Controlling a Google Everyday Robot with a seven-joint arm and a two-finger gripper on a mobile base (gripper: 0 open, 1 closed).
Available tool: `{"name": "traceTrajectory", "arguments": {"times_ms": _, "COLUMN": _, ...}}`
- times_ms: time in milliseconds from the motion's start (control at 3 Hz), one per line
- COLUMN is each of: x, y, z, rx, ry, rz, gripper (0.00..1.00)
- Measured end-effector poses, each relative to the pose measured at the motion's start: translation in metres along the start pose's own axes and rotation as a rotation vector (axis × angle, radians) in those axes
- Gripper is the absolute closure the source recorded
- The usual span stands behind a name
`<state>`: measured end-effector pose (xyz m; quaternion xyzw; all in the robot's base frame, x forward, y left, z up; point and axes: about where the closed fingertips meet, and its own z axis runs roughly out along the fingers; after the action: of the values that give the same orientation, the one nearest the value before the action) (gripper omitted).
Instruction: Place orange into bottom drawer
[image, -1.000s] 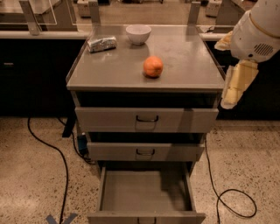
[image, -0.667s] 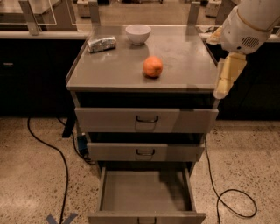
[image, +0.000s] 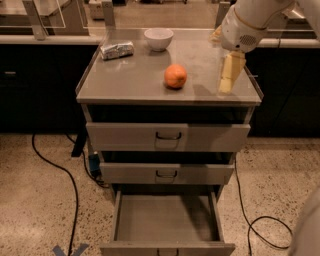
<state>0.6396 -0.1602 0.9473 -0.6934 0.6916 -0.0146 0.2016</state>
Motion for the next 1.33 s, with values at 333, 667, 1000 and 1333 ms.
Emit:
{"name": "traceTrajectory", "arguments": {"times_ms": 333, "x": -0.038, "y": -0.025, "z": 0.045, "rx": -0.035, "ry": -0.005, "rz": -0.049, "gripper": 0.0}}
{"name": "traceTrajectory", "arguments": {"times_ms": 667, "x": -0.041, "y": -0.03, "z": 0.05, "rx": -0.029, "ry": -0.017, "rz": -0.051, "gripper": 0.0}}
{"name": "traceTrajectory", "arguments": {"times_ms": 1000, "x": -0.041, "y": -0.041, "z": 0.06, "rx": -0.02, "ry": -0.036, "rz": -0.062, "gripper": 0.0}}
{"name": "traceTrajectory", "arguments": {"times_ms": 1333, "x": -0.046, "y": -0.059, "z": 0.075, "rx": -0.01, "ry": -0.057, "rz": -0.085, "gripper": 0.0}}
